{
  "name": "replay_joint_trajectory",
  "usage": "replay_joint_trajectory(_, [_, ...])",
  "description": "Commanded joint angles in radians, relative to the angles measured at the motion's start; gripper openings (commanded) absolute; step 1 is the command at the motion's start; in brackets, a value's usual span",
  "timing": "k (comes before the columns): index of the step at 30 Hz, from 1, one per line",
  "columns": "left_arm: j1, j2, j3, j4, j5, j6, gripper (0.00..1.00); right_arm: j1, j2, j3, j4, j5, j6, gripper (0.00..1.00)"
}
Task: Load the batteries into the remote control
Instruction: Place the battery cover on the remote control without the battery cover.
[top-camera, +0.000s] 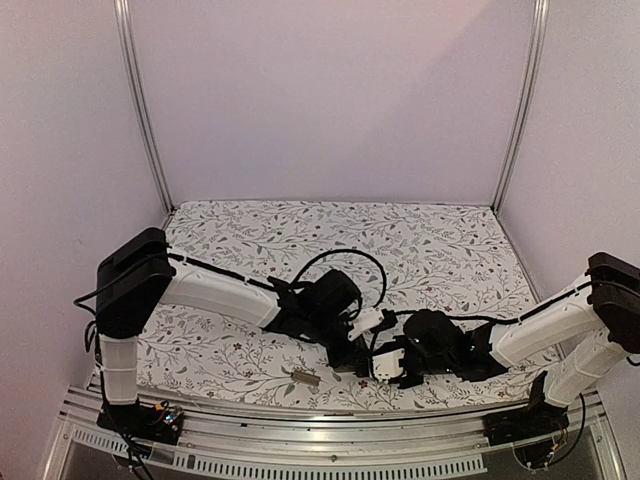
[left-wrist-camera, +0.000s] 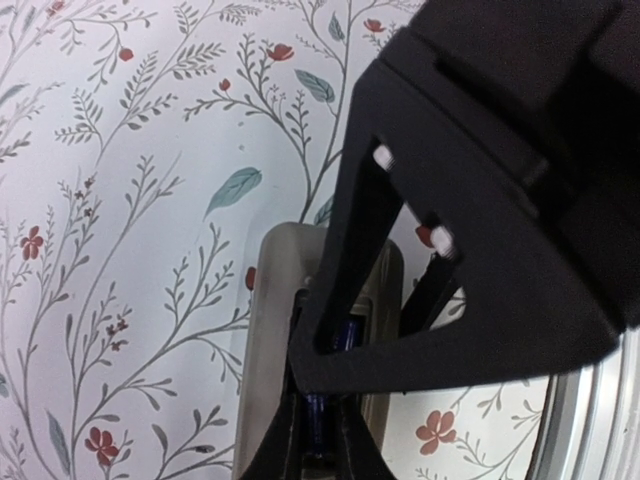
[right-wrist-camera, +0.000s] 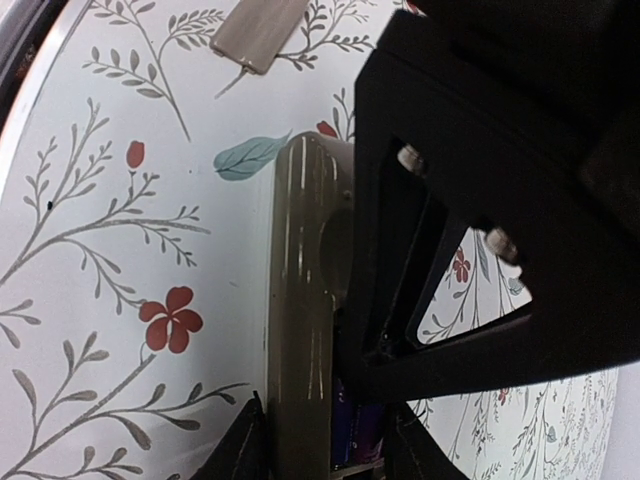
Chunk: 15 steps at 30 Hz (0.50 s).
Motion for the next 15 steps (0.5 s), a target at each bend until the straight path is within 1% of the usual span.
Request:
replay_joint_trajectory(1, [0.006, 0.029, -0.041, -0.050, -0.020, 0.011, 0.15, -0.005, 0.051, 0.010, -0.061, 0.031, -0.023, 0.33])
replay_joint_trajectory(6, [0.009, -0.003, -0.041, -0.049, -0.023, 0.012, 0.28, -0.005, 0.051, 0.011, -0.063, 0.043, -0.018, 0.33])
replay_joint_trajectory(11, [0.014, -0.022, -0.044, -0.053, -0.018, 0.014, 0.32, -0.005, 0.050, 0.011, -0.064, 0.047, -0.003, 0.33])
replay_joint_trajectory(15, [0.030, -0.079, -0.077, -0.043, -0.009, 0.016, 0.45, -0.005, 0.045, 0.011, -0.066, 0.049, 0.004, 0.33])
